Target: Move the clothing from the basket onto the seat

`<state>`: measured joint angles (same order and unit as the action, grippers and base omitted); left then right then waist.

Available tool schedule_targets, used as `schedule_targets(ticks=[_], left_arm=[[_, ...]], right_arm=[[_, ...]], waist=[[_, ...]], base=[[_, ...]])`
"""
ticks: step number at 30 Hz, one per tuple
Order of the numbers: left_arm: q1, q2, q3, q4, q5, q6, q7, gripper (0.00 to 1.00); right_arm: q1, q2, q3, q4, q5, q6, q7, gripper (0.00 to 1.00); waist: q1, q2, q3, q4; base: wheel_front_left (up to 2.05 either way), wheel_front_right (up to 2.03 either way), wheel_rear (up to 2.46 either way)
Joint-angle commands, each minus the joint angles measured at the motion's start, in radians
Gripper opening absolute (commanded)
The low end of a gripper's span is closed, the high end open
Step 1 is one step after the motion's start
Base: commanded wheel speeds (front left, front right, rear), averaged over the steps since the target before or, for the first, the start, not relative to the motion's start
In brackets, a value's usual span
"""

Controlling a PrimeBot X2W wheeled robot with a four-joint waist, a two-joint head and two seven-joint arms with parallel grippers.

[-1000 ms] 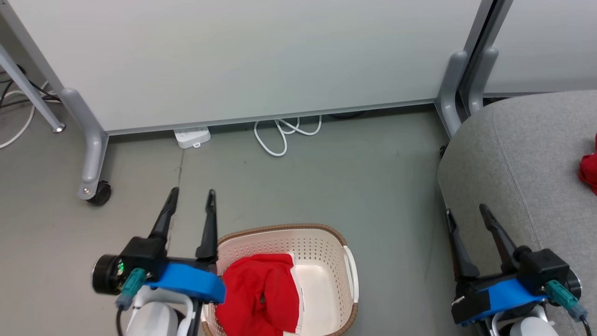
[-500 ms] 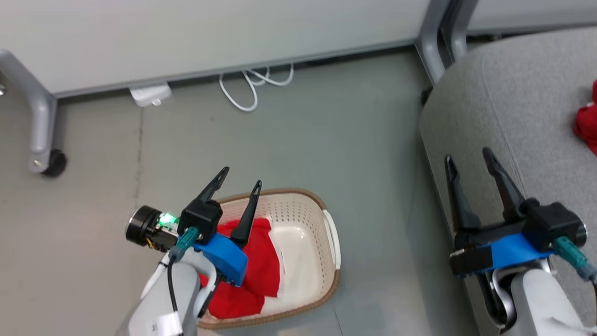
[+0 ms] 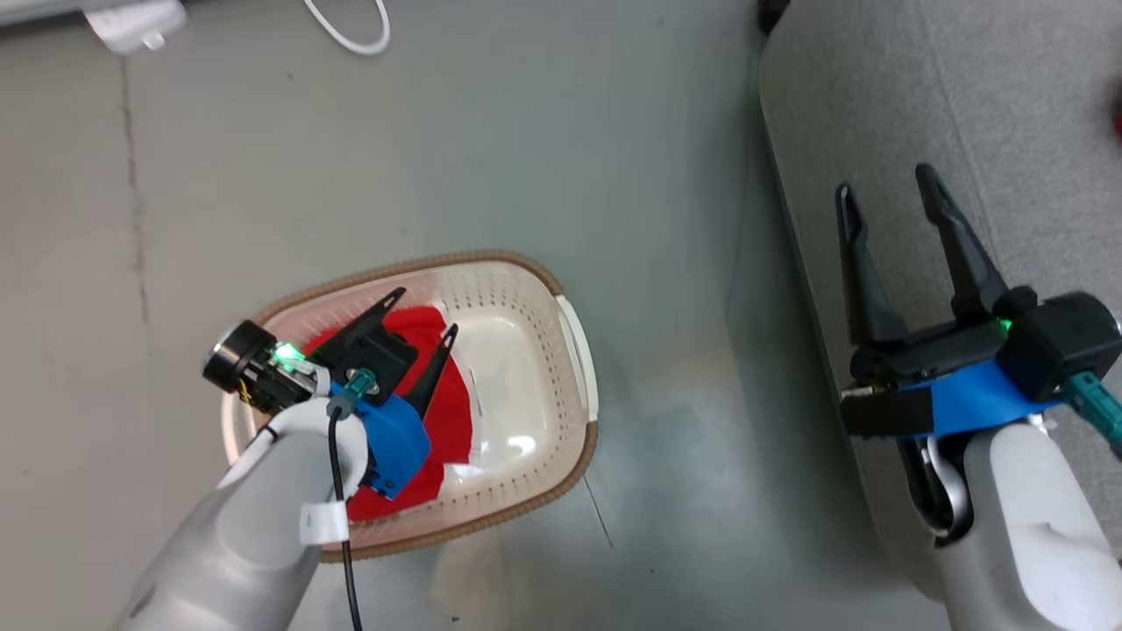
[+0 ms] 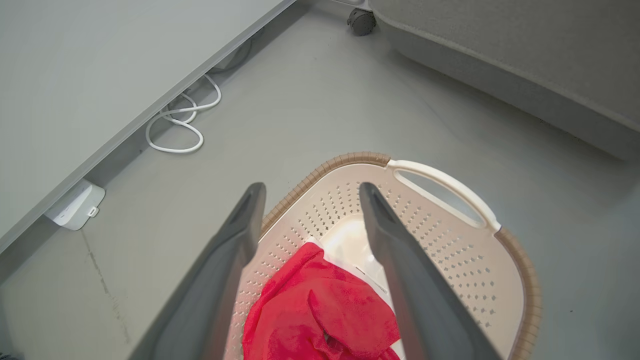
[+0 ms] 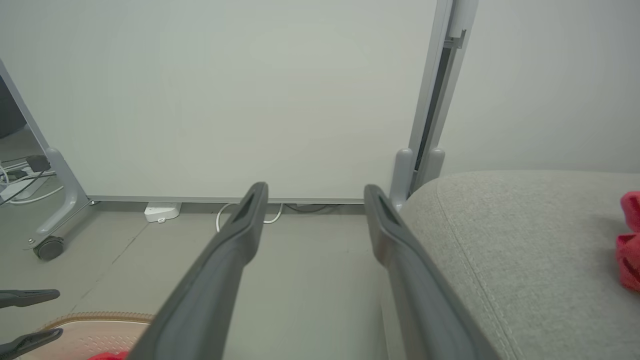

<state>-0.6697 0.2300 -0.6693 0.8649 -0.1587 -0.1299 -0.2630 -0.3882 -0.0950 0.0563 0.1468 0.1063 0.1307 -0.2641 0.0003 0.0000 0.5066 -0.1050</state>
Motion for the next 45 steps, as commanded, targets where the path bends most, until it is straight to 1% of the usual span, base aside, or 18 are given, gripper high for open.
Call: schedule_targets(ticks=[1,5,6,10,18,22,28,37,38,39,40,41,45], left_arm=[[-0.045,0.013,-0.029,0.033,-0.007,0.0,-0.003,1.0],[-0.103,0.02,-0.095,0.116,-0.011,0.0,-0.003,1.0],[-0.103,0.02,-0.095,0.116,-0.011,0.0,-0.003,1.0],[-0.16,0.037,-0.161,0.188,0.001,0.0,-0.003,1.0],[-0.259,0.06,-0.234,0.346,0.013,0.0,0.011,1.0],[-0.314,0.068,-0.257,0.377,0.022,0.0,0.016,1.0],[-0.38,0.082,-0.291,0.405,0.049,0.004,0.065,1.0],[-0.426,0.085,-0.331,0.419,0.07,0.012,0.132,1.0],[-0.428,0.085,-0.333,0.42,0.072,0.014,0.14,0.93],[-0.429,0.085,-0.335,0.421,0.071,0.016,0.144,0.55],[-0.429,0.085,-0.337,0.421,0.071,0.017,0.148,0.33],[-0.43,0.085,-0.34,0.422,0.072,0.019,0.15,0.0],[-0.429,0.089,-0.35,0.423,0.069,0.019,0.164,0.0]], right_arm=[[-0.037,0.0,0.003,-0.012,-0.004,0.0,-0.001,1.0],[-0.072,0.002,0.01,-0.026,-0.009,0.0,-0.001,1.0],[-0.072,0.002,0.01,-0.026,-0.009,0.0,-0.001,1.0],[-0.111,0.005,0.019,-0.04,-0.008,0.0,-0.001,1.0],[-0.178,0.01,0.027,-0.073,-0.012,0.0,-0.001,1.0],[-0.195,0.006,0.024,-0.09,-0.018,0.0,-0.001,1.0],[-0.215,0.004,0.024,-0.104,-0.023,0.0,-0.001,1.0],[-0.231,0.009,0.023,-0.119,-0.029,0.0,-0.001,1.0],[-0.231,0.01,0.023,-0.119,-0.03,0.0,-0.001,1.0],[-0.232,0.01,0.022,-0.119,-0.032,0.0,-0.001,1.0],[-0.232,0.011,0.022,-0.12,-0.033,0.0,-0.001,1.0],[-0.233,0.012,0.022,-0.121,-0.034,0.0,-0.001,1.0],[-0.233,0.015,0.02,-0.121,-0.036,0.0,-0.001,1.0]], waist=[[-0.0003,0.0,0.078,-0.026],[-0.0003,0.0,0.143,-0.037],[-0.0003,0.0,0.143,-0.037],[-0.0003,0.0,0.204,-0.052],[-0.0003,0.0,0.315,-0.079],[-0.0003,0.0,0.367,-0.082],[-0.0003,0.0,0.431,-0.087],[-0.0003,0.0,0.491,-0.088],[-0.0003,0.0,0.494,-0.088],[-0.0003,0.0,0.497,-0.088],[-0.0003,0.0,0.5,-0.088],[-0.0003,0.0,0.502,-0.088],[-0.0003,0.0,0.506,-0.091]], base=[[0.0,0.0,0.0],[0.0,0.0,0.0],[0.0,0.0,0.0],[0.0,0.0,0.0],[0.0,0.0,0.0],[0.0,0.0,0.0],[0.0,0.0,0.0],[0.0,0.0,0.0],[0.0,0.0,0.0],[0.0,0.0,0.0],[0.0,0.0,0.0],[0.0,0.0,0.0],[0.0,0.0,0.0]])
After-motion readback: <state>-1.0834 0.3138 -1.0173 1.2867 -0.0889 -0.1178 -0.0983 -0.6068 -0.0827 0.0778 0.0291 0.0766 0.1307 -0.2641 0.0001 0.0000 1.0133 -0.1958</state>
